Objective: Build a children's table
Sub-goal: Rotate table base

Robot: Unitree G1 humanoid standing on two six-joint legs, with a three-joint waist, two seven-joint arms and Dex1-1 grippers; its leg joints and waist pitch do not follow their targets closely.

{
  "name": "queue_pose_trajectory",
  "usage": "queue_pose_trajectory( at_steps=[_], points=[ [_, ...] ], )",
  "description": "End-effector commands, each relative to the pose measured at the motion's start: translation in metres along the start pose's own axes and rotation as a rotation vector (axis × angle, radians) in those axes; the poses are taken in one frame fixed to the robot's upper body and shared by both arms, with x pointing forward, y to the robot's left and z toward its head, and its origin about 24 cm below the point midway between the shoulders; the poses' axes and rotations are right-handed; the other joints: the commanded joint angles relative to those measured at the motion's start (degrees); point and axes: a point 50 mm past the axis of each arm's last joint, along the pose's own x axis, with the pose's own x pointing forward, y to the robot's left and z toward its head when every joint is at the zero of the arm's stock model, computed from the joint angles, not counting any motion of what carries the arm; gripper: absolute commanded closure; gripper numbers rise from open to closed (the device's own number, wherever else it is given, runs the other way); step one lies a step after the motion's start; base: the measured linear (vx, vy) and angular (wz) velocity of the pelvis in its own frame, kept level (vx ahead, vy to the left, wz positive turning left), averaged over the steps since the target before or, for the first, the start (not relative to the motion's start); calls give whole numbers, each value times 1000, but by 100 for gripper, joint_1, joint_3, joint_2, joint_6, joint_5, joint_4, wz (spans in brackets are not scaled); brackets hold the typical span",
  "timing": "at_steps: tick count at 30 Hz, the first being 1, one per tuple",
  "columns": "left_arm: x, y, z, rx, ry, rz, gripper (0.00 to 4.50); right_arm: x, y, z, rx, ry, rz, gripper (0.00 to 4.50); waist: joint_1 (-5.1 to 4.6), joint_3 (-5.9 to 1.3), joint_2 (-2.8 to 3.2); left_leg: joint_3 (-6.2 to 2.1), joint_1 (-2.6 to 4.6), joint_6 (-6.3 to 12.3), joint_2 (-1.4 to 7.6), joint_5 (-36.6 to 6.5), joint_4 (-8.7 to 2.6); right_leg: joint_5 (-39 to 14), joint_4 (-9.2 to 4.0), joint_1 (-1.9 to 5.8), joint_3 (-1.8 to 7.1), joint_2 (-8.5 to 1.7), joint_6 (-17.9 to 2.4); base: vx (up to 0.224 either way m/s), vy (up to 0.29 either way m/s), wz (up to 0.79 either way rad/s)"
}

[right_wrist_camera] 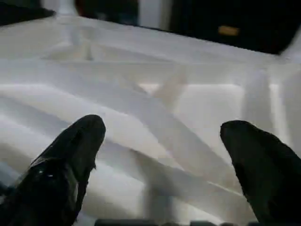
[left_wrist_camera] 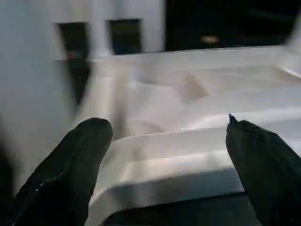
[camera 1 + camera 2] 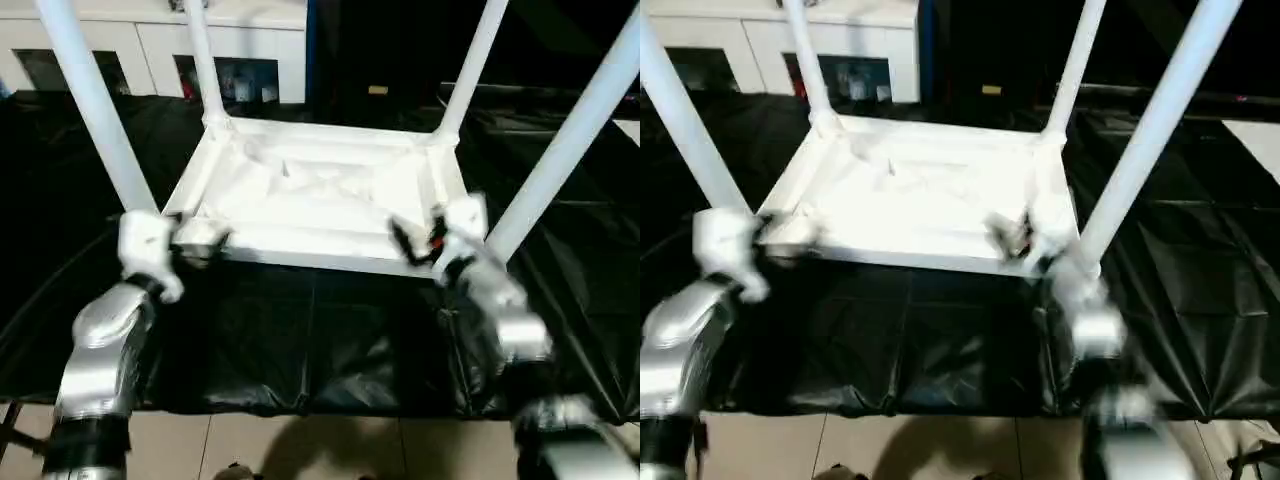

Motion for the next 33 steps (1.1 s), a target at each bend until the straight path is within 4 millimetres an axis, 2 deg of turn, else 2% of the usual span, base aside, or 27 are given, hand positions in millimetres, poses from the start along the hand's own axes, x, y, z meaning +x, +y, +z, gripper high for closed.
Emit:
queue_pose_trajectory(
  at_steps=[1, 3, 5, 6, 7, 8, 10, 11, 12, 13, 16, 17, 18, 21, 23, 25, 26, 27, 28, 29, 30, 31, 32, 33],
  points=[
    [-3, 6, 8, 7, -55, 92, 6, -4, 3, 12, -8, -54, 24, 0, -10, -404, 122, -40, 41, 189, 191, -1182, -387, -745, -441, 320, 340, -358, -1005, 0, 0, 0],
    [-6, 15, 11, -43, -100, 223, 6, -15, 8, 9, -15, -58, 33, 0, -10, -384, 124, -48, 37, 118, 180, -1322, -406, -886, -478, 323, 342, -354, -884, 0, 0, 0],
    [-7, 18, 12, -47, -115, 261, 6, -18, 9, 8, -17, -59, 33, 0, -2, -389, 109, -57, 39, 89, 172, -1405, -414, -1033, -496, 327, 338, -363, -792, 0, 0, 0],
    [-7, 27, 9, -62, -95, 357, 6, -27, 9, 4, -13, -15, 31, 0, -17, -379, 168, -58, 42, 65, 162, -1476, -418, -1117, -518, 315, 338, -348, -754, 0, 0, 0],
    [-6, 29, 8, -70, -91, 369, 6, -29, 9, 3, -8, -10, 38, 0, -19, -374, 150, -58, 53, 63, 159, -1500, -414, -1124, -523, 310, 339, -330, -719, 0, 0, 0],
    [-3, 35, 5, -82, -54, 409, 6, -37, 10, 0, 3, 23, 73, 0, -24, -377, 135, -65, 30, 73, 142, -1481, -417, -1134, -519, 334, 335, -332, -682, 0, 0, 0],
    [5, 37, 3, -89, -24, 383, 6, -44, 13, -1, 7, 42, 124, 0, 1, -381, 120, -67, 31, 141, 113, -1398, -409, -1276, -547, 333, 333, -338, -515, 0, 0, 0],
    [9, 39, 4, -78, -18, 365, 6, -47, 14, -2, 6, 61, 140, 0, 3, -398, 125, -83, 22, 132, 132, -1334, -415, -1217, -526, 348, 332, -349, -520, 0, 0, 0],
    [12, 39, 5, -72, -18, 354, 6, -48, 15, -3, 6, 73, 149, 0, 6, -401, 136, -82, 25, 135, 132, -1248, -405, -1100, -526, 328, 332, -340, -525, 0, 0, 0],
    [15, 38, 6, -83, -20, 316, 6, -50, 16, -4, 3, 89, 166, 0, -3, -403, 118, -80, 22, 140, 134, -1232, -409, -1047, -522, 330, 334, -342, -552, 0, 0, 0],
    [24, 42, 6, -59, 19, 274, 6, -57, 20, -9, -9, 144, 208, 0, 2, -410, 130, -78, 26, 124, 137, -1164, -396, -908, -503, 334, 339, -367, -650, 0, 0, 0],
    [28, 43, 7, -57, 26, 257, 6, -60, 20, -12, -11, 166, 223, 0, -6, -411, 108, -75, 12, 138, 136, -1130, -394, -871, -505, 342, 341, -372, -665, 0, 0, 0],
    [33, 46, 8, -51, 35, 244, 6, -64, 20, -14, -3, 190, 233, 0, -1, -414, 112, -71, 15, 161, 118, -1052, -382, -806, -502, 339, 341, -360, -680, 0, 0, 0],
    [44, 48, 13, -66, 46, 181, 6, -70, 19, -17, -5, 228, 236, 0, 24, -429, 131, -78, 28, 150, 144, -954, -378, -608, -462, 344, 338, -387, -775, 0, 0, 0],
    [49, 46, 15, -94, 50, 130, 6, -71, 17, -17, -7, 235, 222, 0, 32, -424, 135, -62, 43, 137, 118, -995, -373, -713, -493, 334, 335, -386, -785, 0, 0, 0],
    [54, 45, 17, -123, 51, 76, 6, -70, 15, -17, -9, 245, 206, 0, 36, -417, 127, -67, 43, 102, 134, -1044, -382, -771, -493, 337, 336, -406, -828, 0, 0, 0],
    [60, 41, 20, -171, 40, -21, 6, -67, 12, -18, -15, 265, 178, 0, 29, -406, 125, -60, 38, 97, 121, -1057, -383, -820, -515, 333, 337, -403, -824, 0, 0, 0],
    [63, 34, 23, -232, 11, -159, 6, -62, 9, -20, -20, 290, 157, 0, 35, -425, 105, -66, 43, 68, 123, -1033, -384, -834, -491, 350, 340, -415, -831, 0, 0, 0],
    [63, 34, 23, -232, 11, -159, 6, -62, 9, -20, -20, 290, 157, 0, 46, -411, 104, -61, 55, 64, 110, -1003, -386, -906, -513, 330, 342, -424, -831, 0, 0, 0],
    [63, 33, 23, -239, 8, -175, 6, -62, 9, -20, -20, 293, 156, 0, 53, -425, 126, -64, 66, 19, 143, -1015, -390, -879, -484, 330, 348, -436, -911, 0, 0, 0],
    [62, 25, 22, -294, 20, -335, 6, -57, 6, -21, -19, 306, 131, 0, 68, -418, 124, -60, 60, 4, 155, -1003, -388, -729, -464, 329, 349, -436, -976, 0, 0, 0],
    [61, 22, 21, -322, 32, -394, 6, -55, 5, -22, -16, 313, 126, 0, 76, -431, 97, -52, 56, 10, 153, -897, -388, -602, -432, 332, 353, -453, -1046, 0, 0, 0],
    [59, 17, 20, -355, 52, -494, 6, -51, 3, -24, -28, 325, 120, 0, 90, -433, 117, -46, 77, -2, 160, -874, -388, -571, -424, 320, 353, -456, -1094, 0, 0, 0],
    [59, 17, 20, -355, 52, -494, 6, -51, 3, -24, -28, 325, 120, 0, 106, -427, 126, -35, 78, -14, 160, -838, -384, -515, -418, 312, 356, -452, -1148, 0, 0, 0]
  ],
)
